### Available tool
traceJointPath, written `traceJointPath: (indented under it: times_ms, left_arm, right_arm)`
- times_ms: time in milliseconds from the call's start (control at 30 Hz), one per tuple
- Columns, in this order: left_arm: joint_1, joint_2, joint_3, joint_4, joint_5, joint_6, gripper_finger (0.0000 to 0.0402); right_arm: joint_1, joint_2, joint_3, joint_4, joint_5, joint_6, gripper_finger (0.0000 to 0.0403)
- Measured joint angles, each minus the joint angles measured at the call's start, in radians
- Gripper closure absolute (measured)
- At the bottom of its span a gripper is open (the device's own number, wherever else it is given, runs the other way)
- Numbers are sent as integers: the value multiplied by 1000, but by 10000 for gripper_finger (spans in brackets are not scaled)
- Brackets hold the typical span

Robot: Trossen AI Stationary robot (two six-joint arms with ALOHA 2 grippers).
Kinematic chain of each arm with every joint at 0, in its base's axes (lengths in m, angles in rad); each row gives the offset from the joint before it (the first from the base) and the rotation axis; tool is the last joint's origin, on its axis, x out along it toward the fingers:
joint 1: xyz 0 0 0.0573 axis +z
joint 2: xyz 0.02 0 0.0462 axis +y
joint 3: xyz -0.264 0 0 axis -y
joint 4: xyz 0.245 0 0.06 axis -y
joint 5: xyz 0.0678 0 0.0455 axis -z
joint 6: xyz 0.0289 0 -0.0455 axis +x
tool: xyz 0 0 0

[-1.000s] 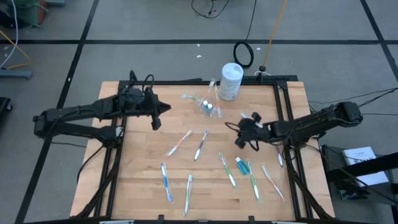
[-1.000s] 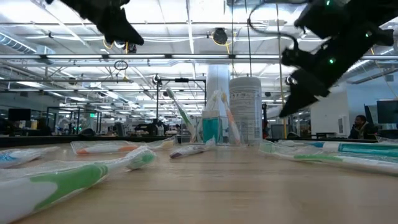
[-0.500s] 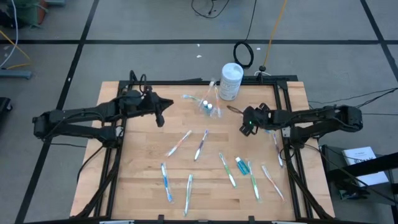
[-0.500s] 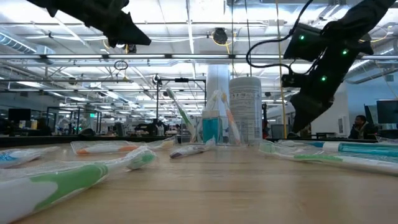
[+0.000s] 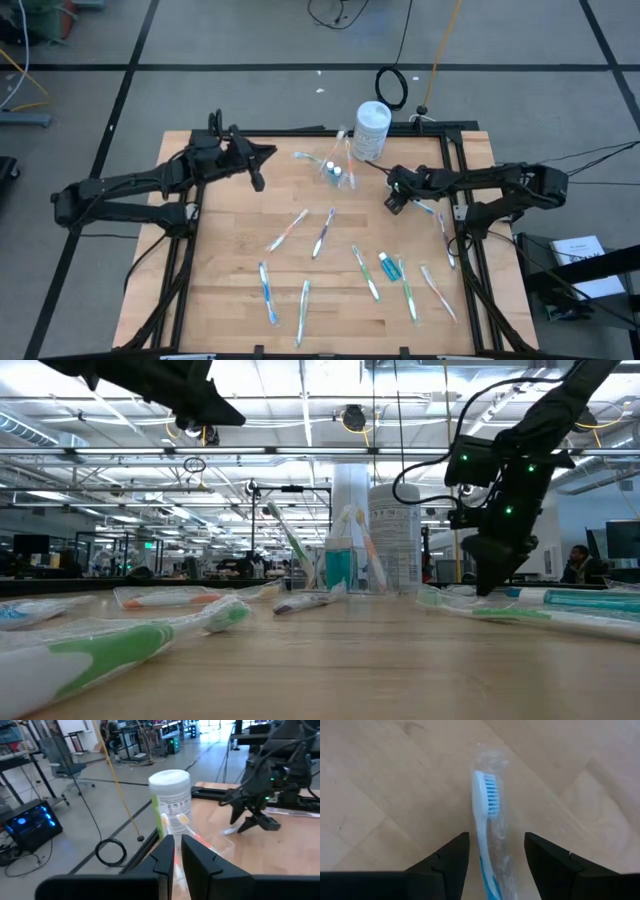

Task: Pick & Place toothbrushing station
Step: Put the blue toothbrush into the transparent organizer

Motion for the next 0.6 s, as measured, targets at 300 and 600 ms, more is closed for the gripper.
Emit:
traceJointPath:
  times_ms: [300, 600]
  left_arm:
    - [45, 0, 0, -12, 0, -10, 360]
    - [46, 1, 0, -117, 2, -55, 360]
  right_arm:
    - [-1, -8, -3, 19, -10, -4, 325]
    - [7, -97, -5, 148, -87, -3, 382]
